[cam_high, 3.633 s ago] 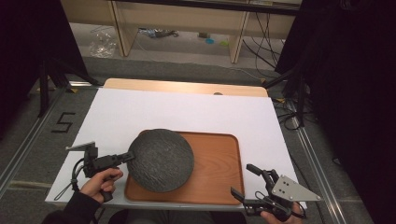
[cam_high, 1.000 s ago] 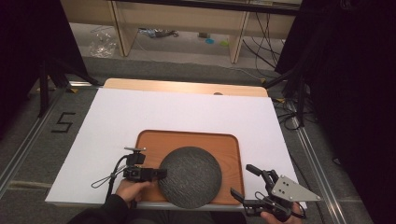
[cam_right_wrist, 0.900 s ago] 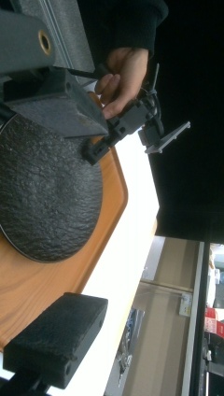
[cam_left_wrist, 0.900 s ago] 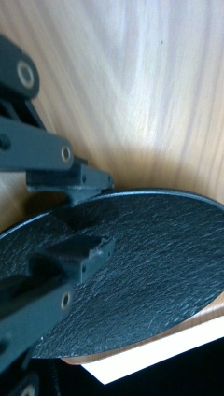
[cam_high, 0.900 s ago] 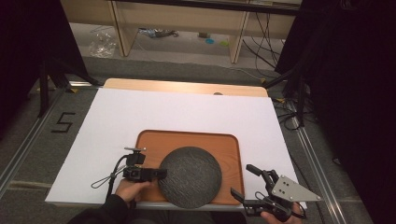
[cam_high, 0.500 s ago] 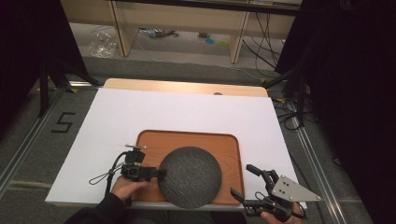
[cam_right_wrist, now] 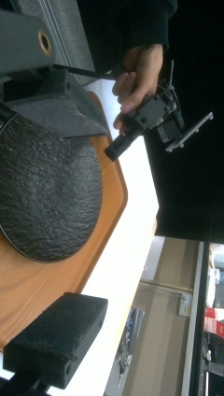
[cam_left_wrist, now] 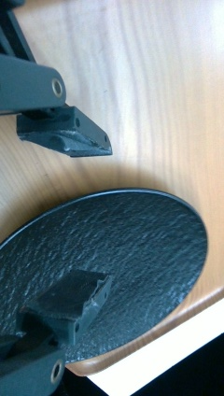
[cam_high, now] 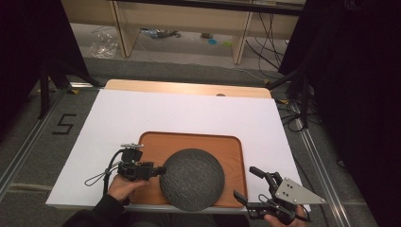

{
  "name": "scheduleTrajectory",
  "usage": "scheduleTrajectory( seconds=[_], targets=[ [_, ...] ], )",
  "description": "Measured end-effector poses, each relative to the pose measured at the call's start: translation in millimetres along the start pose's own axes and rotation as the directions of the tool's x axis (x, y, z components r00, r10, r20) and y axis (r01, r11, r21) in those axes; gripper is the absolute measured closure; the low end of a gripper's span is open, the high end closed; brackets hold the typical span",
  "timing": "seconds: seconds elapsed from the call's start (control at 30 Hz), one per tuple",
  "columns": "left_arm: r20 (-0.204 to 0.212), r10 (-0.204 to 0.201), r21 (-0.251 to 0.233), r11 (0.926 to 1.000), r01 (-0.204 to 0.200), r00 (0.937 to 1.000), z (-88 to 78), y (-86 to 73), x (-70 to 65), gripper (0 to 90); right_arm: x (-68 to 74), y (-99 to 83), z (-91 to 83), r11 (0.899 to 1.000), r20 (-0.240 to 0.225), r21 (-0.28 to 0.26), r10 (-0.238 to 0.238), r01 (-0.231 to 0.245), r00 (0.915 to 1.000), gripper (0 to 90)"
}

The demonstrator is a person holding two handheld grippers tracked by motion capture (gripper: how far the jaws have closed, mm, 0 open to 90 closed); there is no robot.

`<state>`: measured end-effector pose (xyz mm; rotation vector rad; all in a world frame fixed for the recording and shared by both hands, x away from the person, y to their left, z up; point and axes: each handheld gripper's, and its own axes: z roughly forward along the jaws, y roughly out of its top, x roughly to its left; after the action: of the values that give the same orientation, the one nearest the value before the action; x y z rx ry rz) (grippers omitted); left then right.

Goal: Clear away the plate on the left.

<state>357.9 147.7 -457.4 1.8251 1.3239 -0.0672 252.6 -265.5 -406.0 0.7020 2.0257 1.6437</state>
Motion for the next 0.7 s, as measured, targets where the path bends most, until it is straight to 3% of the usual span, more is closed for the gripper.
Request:
scheduleTrajectory(
  seconds=[0.23, 0.37, 0.5, 0.7],
  targets=[
    [0.012, 0.080, -0.072, 0.9943, -0.079, 0.9967, -12.6, 2.5, -4.9, 26.4, -0.7, -0.3, 1.3, 1.000, -0.010, -0.013, -0.003, 0.003, 0.9999, 15.6],
    [0.028, 0.134, -0.151, 0.9802, -0.128, 0.9906, -22.6, 3.7, -11.1, 23.8, -0.8, -0.3, 1.2, 1.000, -0.010, -0.013, -0.003, 0.002, 0.9999, 15.6],
    [0.041, 0.180, -0.198, 0.9657, -0.168, 0.9829, -30.0, 4.1, -15.0, 22.1, -0.7, -0.3, 1.2, 1.000, -0.011, -0.012, -0.003, 0.003, 0.9999, 15.6],
    [0.016, 0.231, -0.247, 0.9435, -0.220, 0.9727, -42.4, 2.0, -20.5, 20.1, -0.6, 0.3, -0.7, 1.000, -0.007, 0.012, -0.002, 0.002, 1.0000, 15.6]
  ],
)
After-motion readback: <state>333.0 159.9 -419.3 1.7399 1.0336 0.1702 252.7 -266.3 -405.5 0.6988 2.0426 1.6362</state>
